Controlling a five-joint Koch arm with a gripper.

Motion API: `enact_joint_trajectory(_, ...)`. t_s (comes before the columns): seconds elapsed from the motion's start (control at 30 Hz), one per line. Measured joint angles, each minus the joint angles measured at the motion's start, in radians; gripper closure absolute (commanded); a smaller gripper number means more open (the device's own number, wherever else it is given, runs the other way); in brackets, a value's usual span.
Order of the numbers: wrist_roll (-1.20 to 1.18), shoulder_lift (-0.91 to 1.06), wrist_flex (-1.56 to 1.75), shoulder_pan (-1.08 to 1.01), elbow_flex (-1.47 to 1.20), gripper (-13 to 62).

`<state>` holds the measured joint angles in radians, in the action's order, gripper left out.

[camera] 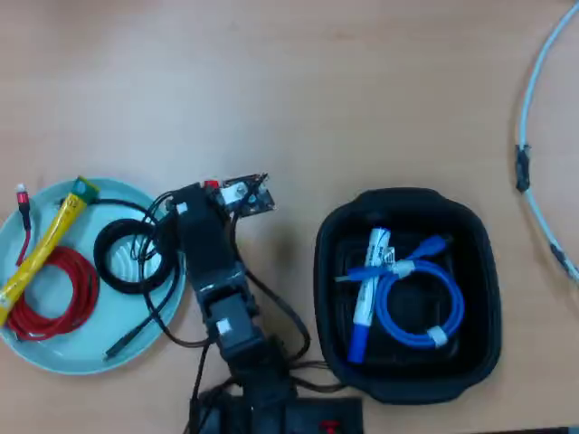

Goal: Pick up the red pen and put it in the green bowl

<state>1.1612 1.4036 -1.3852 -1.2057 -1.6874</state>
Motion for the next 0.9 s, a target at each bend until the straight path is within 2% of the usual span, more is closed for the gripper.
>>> enact_joint_trajectory(0.13, -0.072, 0.094, -0.002, 0.046, 0.0, 21.8)
enact_joint_trajectory(0.2, -0.097, 0.114, -0.003, 0.063, -0.002, 27.2)
enact_joint_trajectory(0.47, -0.103, 0.138, -0.005, 0.069, -0.002, 27.0)
enact_joint_trajectory(0.9, 0.025, 0.081, -0.005, -0.101, 0.0, 27.0)
